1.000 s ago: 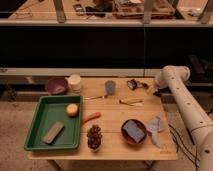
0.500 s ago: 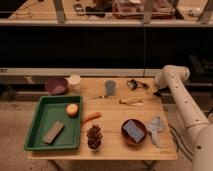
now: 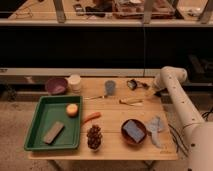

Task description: Wipe table surface with brush

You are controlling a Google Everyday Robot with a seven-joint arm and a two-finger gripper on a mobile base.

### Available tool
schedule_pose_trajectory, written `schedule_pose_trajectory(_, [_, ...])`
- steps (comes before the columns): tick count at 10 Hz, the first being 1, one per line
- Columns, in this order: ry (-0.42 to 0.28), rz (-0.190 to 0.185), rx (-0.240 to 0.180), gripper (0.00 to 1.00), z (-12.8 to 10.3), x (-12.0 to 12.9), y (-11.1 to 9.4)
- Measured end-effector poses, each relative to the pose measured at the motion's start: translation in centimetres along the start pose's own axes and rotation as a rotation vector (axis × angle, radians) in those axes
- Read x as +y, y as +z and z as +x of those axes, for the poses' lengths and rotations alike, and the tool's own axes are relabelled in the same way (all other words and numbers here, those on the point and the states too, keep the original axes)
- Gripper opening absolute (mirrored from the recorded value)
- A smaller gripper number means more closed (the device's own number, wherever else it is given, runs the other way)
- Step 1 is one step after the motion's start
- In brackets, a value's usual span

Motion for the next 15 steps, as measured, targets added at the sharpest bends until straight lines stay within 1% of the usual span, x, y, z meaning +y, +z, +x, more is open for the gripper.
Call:
schedule_pose_trajectory(3, [0.043,0.027,-0.015,0.8,-1.0,0.5,1.2])
schedule_pose_trajectory(5, [0.062,0.044,-0.017,0.8,-1.1,0.9,1.8])
schedule_pose_trajectory(6, [0.065,0.052,-0.016,0.78,-0.9,1.0,2.0])
schedule_pose_trajectory(7, [0.067,0.068,-0.016,0.67,-0.9,1.0,2.2])
schedule_pose_trajectory(9, [0.07,0.087,-0.017,0.51,-1.1,1.0,2.4])
schedule_pose_trajectory(10, [0.07,0.095,-0.015,0.41,-1.0,0.9,2.5])
schedule_pose_trajectory(11, [0.069,0.102,-0.01,0.29,-0.9,0.9,2.5])
schedule_pose_trajectory(13, [0.059,0.116,0.007,0.09,-0.6,0.7,2.0])
schedule_pose_trajectory(14, [0.046,0.124,0.017,0.02,-0.2,0.5,1.7])
schedule_pose_trajectory(15, [0.033,0.132,0.027,0.0,0.1,0.3,1.5])
